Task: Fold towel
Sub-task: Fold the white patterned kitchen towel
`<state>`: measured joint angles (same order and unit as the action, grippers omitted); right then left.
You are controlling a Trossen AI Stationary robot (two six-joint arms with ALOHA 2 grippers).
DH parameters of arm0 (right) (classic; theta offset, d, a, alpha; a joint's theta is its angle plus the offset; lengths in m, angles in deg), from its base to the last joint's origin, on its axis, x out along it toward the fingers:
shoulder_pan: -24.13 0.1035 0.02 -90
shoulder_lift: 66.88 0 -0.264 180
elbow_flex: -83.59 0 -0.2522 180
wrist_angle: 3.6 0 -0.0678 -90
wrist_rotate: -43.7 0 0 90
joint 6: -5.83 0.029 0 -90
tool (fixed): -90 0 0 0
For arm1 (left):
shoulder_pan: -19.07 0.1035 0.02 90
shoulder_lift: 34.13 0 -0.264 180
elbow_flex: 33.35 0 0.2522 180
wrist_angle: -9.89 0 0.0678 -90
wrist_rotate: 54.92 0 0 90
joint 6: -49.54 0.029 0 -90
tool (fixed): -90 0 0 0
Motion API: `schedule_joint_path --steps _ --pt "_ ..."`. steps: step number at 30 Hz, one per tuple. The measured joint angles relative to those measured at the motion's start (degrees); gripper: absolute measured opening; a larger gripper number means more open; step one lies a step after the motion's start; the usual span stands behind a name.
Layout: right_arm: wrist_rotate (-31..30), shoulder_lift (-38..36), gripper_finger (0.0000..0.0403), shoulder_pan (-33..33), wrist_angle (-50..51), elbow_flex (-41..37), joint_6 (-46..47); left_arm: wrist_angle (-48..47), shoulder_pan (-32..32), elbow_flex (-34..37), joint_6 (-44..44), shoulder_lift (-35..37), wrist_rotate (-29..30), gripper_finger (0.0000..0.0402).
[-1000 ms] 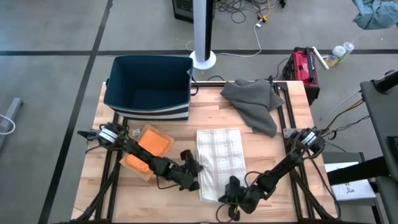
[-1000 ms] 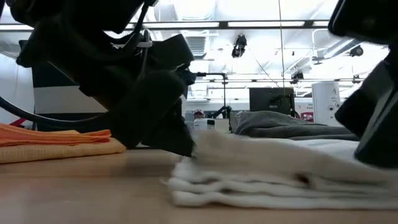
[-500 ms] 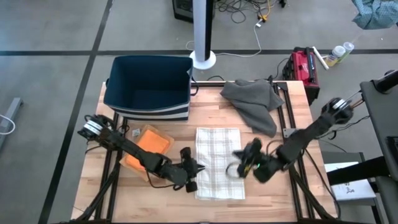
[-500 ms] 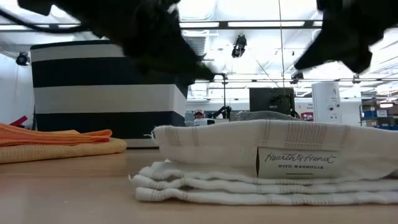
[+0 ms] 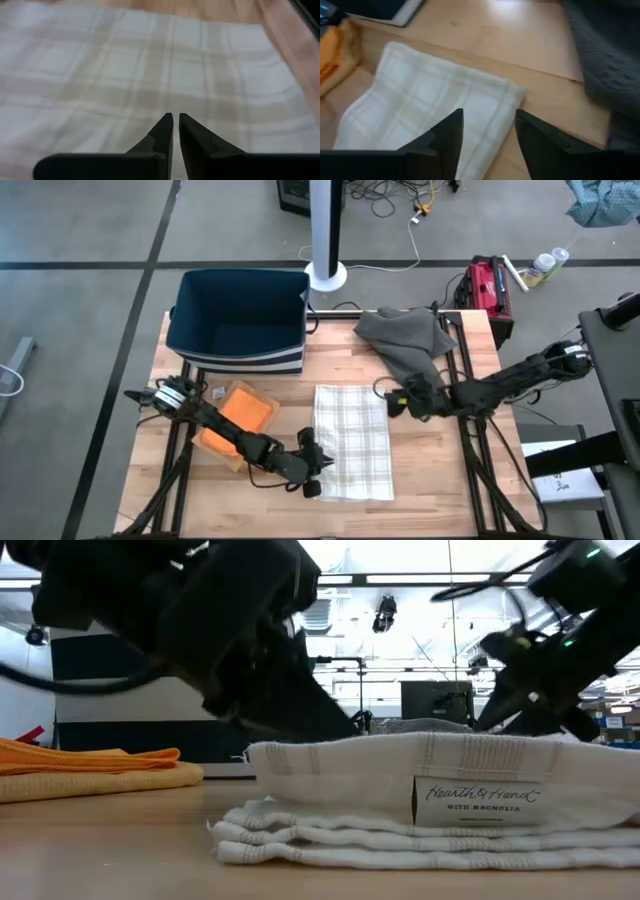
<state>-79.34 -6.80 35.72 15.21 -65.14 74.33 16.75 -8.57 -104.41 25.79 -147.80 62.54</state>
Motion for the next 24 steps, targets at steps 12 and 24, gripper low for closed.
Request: schedule_joint_path --steps 12,24 --pt "21.5 10.7 0.0179 -18.4 -13.7 0.0 -5.6 -0.5 -0.1 0.0 -2.9 -3.8 -2.1 0.0022" --pt "23.9 17.6 0.0173 -20.5 -20.6 0.2 -8.5 -1.7 -1.1 0.0 -4.0 -3.6 -2.7 0.0022"
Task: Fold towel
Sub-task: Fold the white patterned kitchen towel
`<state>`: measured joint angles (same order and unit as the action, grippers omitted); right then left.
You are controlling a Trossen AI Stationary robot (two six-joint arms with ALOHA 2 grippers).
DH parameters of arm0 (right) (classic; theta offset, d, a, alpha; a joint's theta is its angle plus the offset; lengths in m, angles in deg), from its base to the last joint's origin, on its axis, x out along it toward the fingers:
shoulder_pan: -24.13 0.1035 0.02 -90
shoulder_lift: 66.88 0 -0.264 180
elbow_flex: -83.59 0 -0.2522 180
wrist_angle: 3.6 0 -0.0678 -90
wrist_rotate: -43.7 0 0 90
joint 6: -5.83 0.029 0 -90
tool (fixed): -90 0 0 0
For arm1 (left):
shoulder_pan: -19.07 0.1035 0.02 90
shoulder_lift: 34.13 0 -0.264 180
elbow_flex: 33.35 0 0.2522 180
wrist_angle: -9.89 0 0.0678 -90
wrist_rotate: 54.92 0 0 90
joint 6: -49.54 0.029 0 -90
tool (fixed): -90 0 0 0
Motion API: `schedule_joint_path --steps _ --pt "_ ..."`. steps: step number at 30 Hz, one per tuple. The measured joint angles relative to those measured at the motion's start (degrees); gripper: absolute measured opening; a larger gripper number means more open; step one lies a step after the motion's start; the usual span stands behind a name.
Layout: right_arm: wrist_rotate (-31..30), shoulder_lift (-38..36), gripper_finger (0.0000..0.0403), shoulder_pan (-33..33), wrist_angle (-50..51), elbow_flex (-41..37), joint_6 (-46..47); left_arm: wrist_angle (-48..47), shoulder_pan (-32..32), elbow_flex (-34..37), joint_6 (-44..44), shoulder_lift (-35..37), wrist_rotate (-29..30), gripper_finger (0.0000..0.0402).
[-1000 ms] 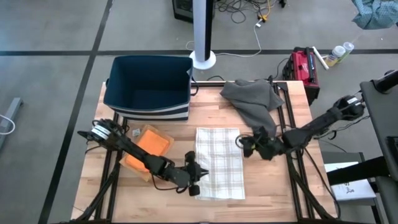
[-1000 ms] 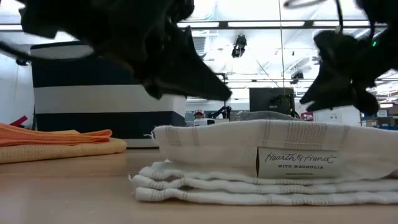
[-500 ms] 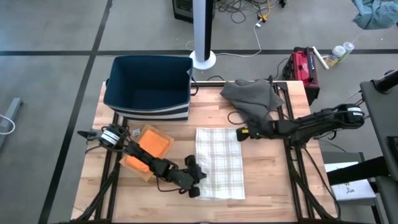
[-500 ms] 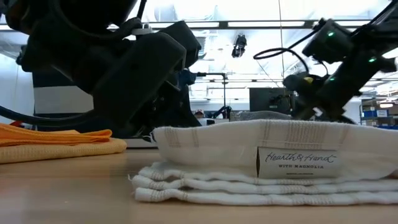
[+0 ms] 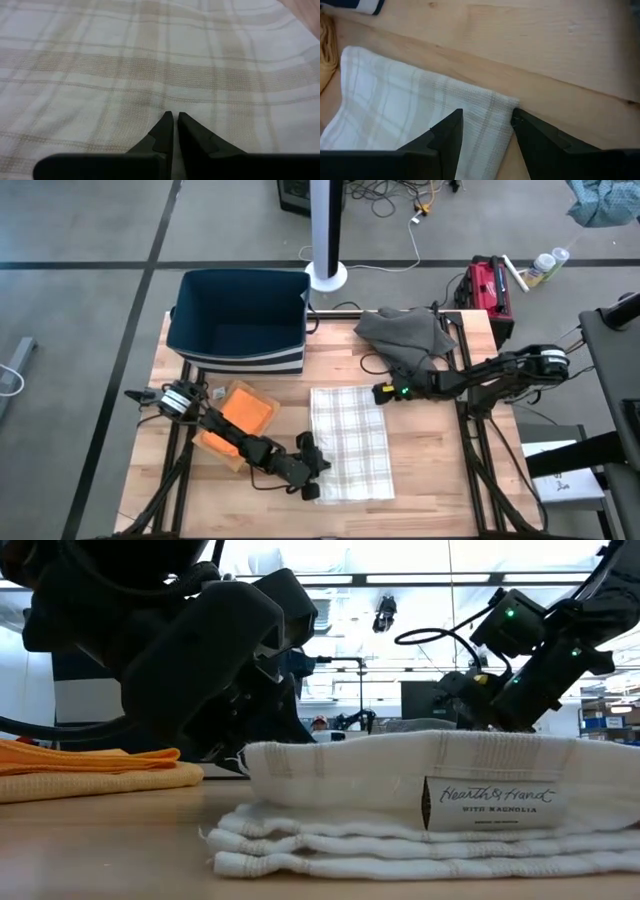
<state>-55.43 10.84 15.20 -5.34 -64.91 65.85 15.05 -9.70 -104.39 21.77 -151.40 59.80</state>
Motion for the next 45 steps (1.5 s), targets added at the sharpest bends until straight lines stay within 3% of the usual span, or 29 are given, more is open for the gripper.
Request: schedule_joint_path --steps 7,11,15,20,26,32,39,45 --pt "0.4 -0.9 0.0171 -0.5 0.6 0.1 -2.5 -3.2 0.0 0.3 1.8 4.3 -0.9 0.0022" --pt "-0.4 -0.6 0.0175 -1.1 0.5 0.1 -6.7 -3.6 0.6 0.3 5.7 9.0 4.2 0.0022" --pt "-1.9 -4.1 0.0175 1.1 0.2 0.5 -16.4 -5.3 2.7 0.9 8.7 9.5 8.9 0.0022" --pt "-9.7 -11.3 0.0161 9.6 2.7 -0.3 -24.3 -8.2 6.5 3.7 6.9 8.9 7.2 0.0022" --pt "-10.0 -13.1 0.0141 27.9 -0.3 -2.8 -29.1 -7.0 8.0 8.0 1.3 8.8 2.0 0.0023" --pt "-20.1 -6.2 0.0107 41.5 -2.2 -3.4 -25.2 -3.6 6.9 10.6 2.4 8.8 3.5 0.0039" --pt "-25.0 5.8 0.0053 41.9 -14.5 -3.0 -29.9 -2.2 7.2 11.2 5.4 9.0 3.5 0.0078" --pt "-27.4 15.4 0.0005 42.3 -17.5 -2.8 -23.4 -5.6 6.5 10.0 3.9 13.7 2.8 0.0112"
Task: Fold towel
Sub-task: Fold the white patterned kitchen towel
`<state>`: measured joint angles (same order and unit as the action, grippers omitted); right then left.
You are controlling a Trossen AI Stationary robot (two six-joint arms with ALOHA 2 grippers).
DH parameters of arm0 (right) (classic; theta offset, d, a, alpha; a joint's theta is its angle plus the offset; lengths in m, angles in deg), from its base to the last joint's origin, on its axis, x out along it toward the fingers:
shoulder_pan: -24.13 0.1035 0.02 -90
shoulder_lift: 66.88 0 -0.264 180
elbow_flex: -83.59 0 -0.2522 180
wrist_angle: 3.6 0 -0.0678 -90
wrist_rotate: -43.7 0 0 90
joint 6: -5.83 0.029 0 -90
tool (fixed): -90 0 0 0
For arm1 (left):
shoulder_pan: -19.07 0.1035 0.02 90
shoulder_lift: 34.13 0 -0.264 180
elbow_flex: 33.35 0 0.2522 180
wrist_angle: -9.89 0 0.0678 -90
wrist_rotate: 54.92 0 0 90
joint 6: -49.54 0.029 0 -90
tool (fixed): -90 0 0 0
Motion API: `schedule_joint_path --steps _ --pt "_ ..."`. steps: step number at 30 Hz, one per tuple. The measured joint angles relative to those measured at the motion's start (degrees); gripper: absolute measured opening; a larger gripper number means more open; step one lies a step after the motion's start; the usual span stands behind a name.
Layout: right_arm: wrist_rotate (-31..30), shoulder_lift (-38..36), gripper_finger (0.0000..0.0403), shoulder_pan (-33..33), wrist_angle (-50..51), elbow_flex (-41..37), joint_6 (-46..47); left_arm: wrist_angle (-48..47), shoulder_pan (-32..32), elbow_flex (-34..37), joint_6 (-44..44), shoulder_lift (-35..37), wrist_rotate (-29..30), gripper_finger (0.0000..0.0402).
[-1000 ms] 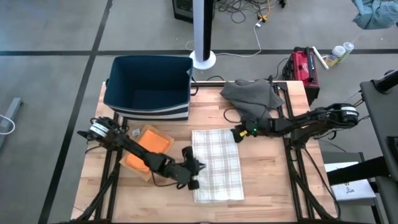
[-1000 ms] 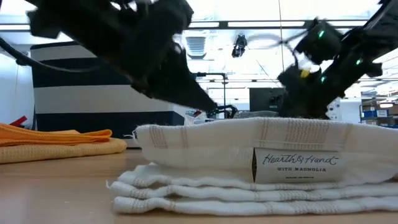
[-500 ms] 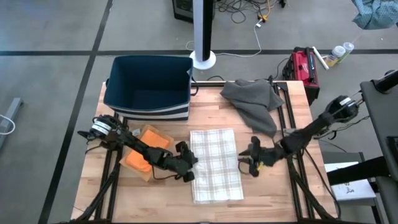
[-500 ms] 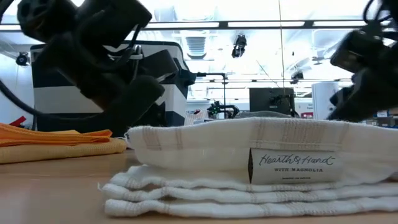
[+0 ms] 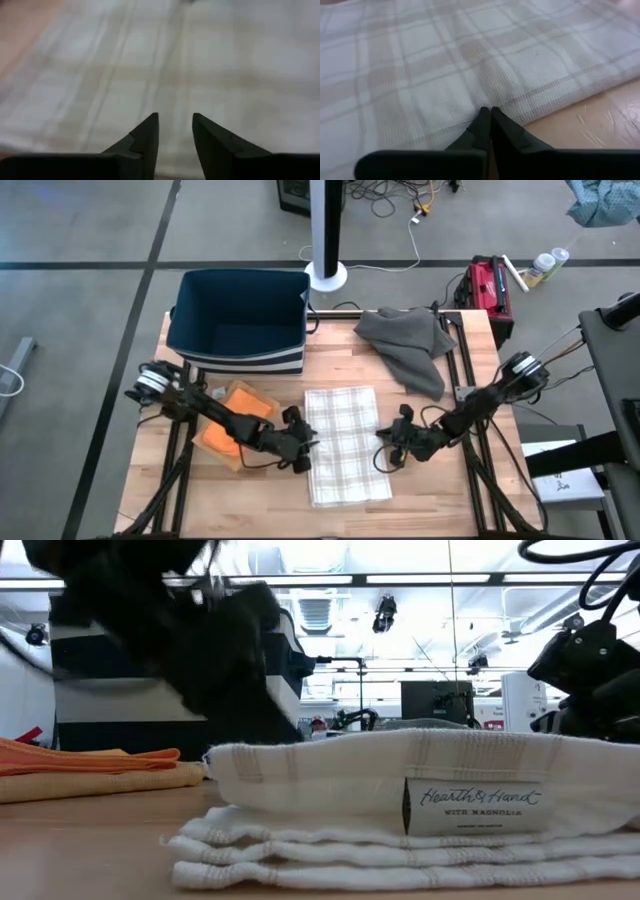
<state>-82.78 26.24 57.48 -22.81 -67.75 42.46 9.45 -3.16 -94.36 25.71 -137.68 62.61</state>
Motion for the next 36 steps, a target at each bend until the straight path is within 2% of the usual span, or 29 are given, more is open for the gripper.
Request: schedule_joint_path --steps 3,7,11,17,22,26,30,36 --pt "-0.5 1.9 0.0005 0.0 -1.6 0.1 0.0 -1.8 -1.2 -0.2 -1.0 3.2 0.0 0.0128" --pt "-0.2 1.1 0.0005 0.0 -1.0 0.0 -1.8 -1.9 -2.7 -0.2 -3.0 3.7 0.0 0.0137" --pt "1.3 -2.3 0.0001 0.0 1.0 -0.2 -4.5 -2.0 -3.3 -0.2 -5.5 -0.4 0.0 0.0131" --pt "3.1 -10.3 0.0001 1.1 10.8 -0.3 -3.0 -0.2 -3.2 -0.6 -7.5 -6.5 -0.9 0.0111" --pt "2.9 -15.4 0.0000 3.4 10.6 -0.2 -3.2 -0.8 -3.5 -0.6 -8.8 -7.0 -0.7 0.0106" --pt "3.3 -14.2 0.0000 4.4 10.3 0.9 -4.4 -1.8 -3.5 -0.4 -7.6 -5.3 -0.9 0.0118" --pt "5.5 -8.7 0.0000 4.4 10.5 0.8 -3.6 -1.8 -3.2 -0.6 -4.9 -3.6 -0.8 0.0131" --pt "4.7 -2.9 0.0000 4.5 8.0 1.3 -0.9 0.5 -3.1 -2.4 -3.5 -3.4 -0.4 0.0136"
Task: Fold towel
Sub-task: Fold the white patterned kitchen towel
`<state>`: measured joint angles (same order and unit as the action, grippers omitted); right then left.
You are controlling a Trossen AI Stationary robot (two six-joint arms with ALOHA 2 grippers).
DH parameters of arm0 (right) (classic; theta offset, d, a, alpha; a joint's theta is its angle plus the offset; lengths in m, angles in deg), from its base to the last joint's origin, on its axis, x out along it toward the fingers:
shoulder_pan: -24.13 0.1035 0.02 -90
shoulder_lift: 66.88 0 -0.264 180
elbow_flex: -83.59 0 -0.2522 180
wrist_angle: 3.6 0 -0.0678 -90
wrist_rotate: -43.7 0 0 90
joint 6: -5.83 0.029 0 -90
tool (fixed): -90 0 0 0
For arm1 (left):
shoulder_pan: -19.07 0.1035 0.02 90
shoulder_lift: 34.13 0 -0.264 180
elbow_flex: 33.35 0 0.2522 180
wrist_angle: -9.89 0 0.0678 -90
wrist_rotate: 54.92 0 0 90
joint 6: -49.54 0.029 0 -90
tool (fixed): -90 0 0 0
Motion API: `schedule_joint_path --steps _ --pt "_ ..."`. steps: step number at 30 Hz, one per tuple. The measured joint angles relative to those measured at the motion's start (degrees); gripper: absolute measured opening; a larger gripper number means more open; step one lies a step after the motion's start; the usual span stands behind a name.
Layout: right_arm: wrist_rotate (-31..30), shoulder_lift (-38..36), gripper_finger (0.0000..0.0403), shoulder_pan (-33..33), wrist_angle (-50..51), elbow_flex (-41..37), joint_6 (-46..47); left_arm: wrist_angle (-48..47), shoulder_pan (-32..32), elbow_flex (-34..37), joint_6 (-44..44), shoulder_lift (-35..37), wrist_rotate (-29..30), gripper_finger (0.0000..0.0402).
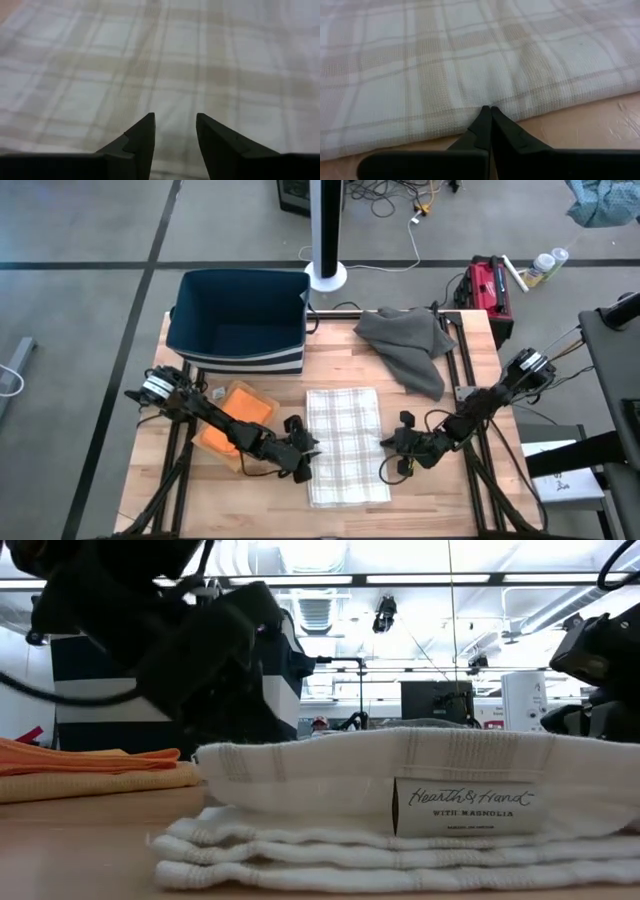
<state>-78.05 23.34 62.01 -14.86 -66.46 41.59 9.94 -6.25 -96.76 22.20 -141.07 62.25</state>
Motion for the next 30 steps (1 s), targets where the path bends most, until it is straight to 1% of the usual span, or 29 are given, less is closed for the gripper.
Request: schedule_joint_path --steps 2,4,7,9,11,13,17,23,26,30 --pt "0.3 -0.6 0.0000 0.2 1.0 0.3 -0.8 -0.2 0.0 0.1 -0.2 -0.8 0.2 0.0134" --pt "1.6 -2.6 0.0000 0.3 2.5 0.9 -3.7 -0.2 0.0 0.2 -0.6 -1.4 0.2 0.0130" --pt "3.1 -6.5 0.0000 0.5 8.2 2.5 -7.1 0.4 0.0 0.4 -1.1 -2.8 0.5 0.0123" --pt "1.3 -8.7 0.0000 0.5 11.5 3.9 -8.3 1.3 0.0 0.4 -1.4 -3.7 1.1 0.0118" --pt "-1.4 -9.6 0.0000 0.5 11.1 4.6 -9.2 1.9 0.0 0.3 -1.6 -4.3 1.4 0.0114" --pt "-3.0 -9.4 0.0000 0.4 10.2 4.8 -9.8 2.0 0.0 0.3 -1.4 -4.6 1.5 0.0110" --pt "-3.3 -6.9 0.0000 0.2 9.4 4.9 -7.7 0.8 0.0 0.3 -1.0 -4.3 0.9 0.0108" --pt "-2.0 -2.6 0.0000 0.2 10.7 4.9 -5.0 -2.5 0.0 0.6 0.3 -0.8 -1.8 0.0127" --pt "-1.8 -3.1 0.0000 0.2 13.9 5.6 -2.9 -2.0 0.0 0.7 1.1 1.6 -2.2 0.0139" --pt "-0.6 -5.9 0.0000 0.2 19.5 7.4 -4.0 -1.7 0.0 0.6 2.6 2.4 -1.8 0.0150"
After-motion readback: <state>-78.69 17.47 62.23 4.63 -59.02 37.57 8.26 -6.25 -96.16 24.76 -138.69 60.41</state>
